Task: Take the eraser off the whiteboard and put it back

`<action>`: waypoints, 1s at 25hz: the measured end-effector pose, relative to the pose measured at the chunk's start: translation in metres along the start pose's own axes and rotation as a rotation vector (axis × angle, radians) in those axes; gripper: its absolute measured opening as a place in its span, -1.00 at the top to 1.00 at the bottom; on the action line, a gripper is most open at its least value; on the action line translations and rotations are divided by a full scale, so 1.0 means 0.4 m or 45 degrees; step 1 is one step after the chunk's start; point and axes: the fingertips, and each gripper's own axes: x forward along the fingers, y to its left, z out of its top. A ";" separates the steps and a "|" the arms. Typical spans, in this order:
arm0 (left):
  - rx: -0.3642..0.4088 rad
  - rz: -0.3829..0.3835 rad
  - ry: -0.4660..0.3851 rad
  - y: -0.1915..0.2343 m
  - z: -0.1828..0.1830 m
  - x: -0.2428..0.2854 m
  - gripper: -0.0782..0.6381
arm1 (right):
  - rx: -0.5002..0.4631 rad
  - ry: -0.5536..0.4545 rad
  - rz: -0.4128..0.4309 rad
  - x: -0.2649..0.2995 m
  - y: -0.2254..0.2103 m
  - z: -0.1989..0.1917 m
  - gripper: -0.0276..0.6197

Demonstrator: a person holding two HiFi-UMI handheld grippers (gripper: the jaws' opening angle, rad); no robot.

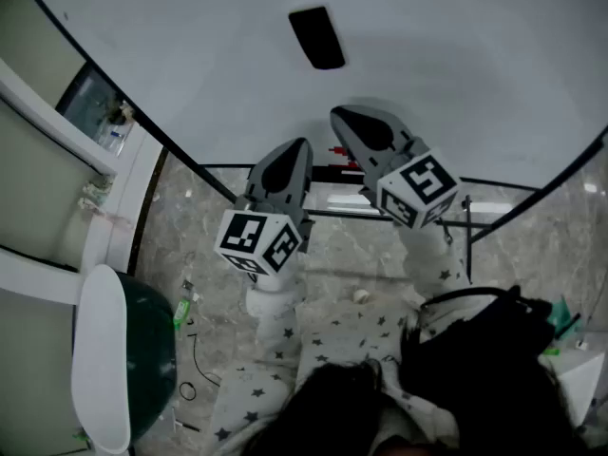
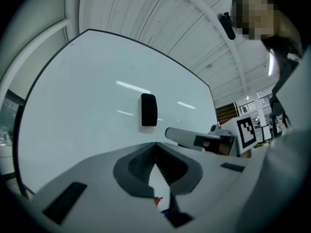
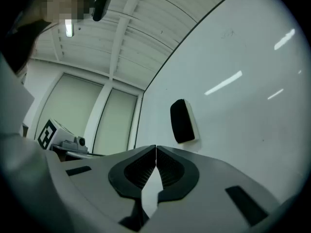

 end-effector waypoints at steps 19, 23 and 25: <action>0.050 -0.337 -0.039 0.173 0.084 0.152 0.78 | -0.434 -0.073 -0.458 0.163 -0.110 0.120 0.38; 0.050 -0.426 -0.049 0.181 0.097 0.165 0.78 | -0.490 -0.079 -0.557 0.175 -0.115 0.144 0.22; 0.046 -0.459 -0.051 0.189 0.100 0.171 0.78 | -0.531 -0.066 -0.594 0.187 -0.117 0.154 0.17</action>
